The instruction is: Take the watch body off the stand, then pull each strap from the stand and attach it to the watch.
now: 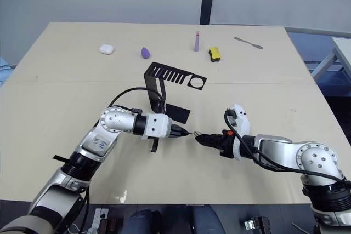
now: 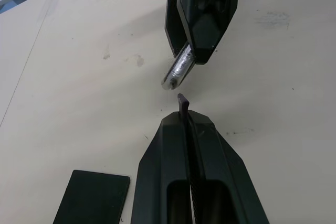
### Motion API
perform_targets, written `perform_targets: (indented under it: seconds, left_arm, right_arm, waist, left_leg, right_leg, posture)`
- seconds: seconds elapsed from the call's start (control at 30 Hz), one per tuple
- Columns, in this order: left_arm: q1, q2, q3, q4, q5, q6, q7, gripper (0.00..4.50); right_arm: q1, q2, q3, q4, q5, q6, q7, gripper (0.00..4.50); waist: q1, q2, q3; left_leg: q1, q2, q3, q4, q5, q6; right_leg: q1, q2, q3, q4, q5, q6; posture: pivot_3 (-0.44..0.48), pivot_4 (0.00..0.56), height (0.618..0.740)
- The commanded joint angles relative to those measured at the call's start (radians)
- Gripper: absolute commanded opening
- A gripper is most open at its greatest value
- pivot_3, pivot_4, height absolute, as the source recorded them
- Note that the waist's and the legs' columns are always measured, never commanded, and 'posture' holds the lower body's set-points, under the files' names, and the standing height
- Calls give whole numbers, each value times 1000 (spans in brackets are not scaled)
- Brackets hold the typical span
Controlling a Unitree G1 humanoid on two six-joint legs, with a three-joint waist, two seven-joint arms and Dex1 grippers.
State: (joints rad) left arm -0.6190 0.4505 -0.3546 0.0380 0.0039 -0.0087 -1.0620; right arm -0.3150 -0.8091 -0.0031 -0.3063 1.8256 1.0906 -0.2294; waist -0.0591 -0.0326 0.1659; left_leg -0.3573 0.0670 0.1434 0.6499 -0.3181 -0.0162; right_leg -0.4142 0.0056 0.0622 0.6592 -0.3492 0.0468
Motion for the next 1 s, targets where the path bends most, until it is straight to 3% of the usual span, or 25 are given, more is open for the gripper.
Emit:
perform_targets:
  seconds: [0.03, 1.0]
  left_arm:
    - [-10, 0, 17, -35, -16, -16, 4, 0]
    - [-15, -8, 12, -36, -19, -20, 1, 0]
  right_arm:
    - [-2, -4, 1, -22, 16, -15, -2, 1513]
    - [2, -9, 2, -23, 10, -13, 6, 1513]
  waist:
    - [0, 0, 0]
    - [0, 0, 0]
  left_leg:
    - [0, 0, 0, 0, 0, 0]
    - [0, 0, 0, 0, 0, 0]
  right_leg:
    - [0, 0, 0, 0, 0, 0]
    - [0, 0, 0, 0, 0, 0]
  posture:
    - [0, 150, 740]
    - [0, 150, 740]
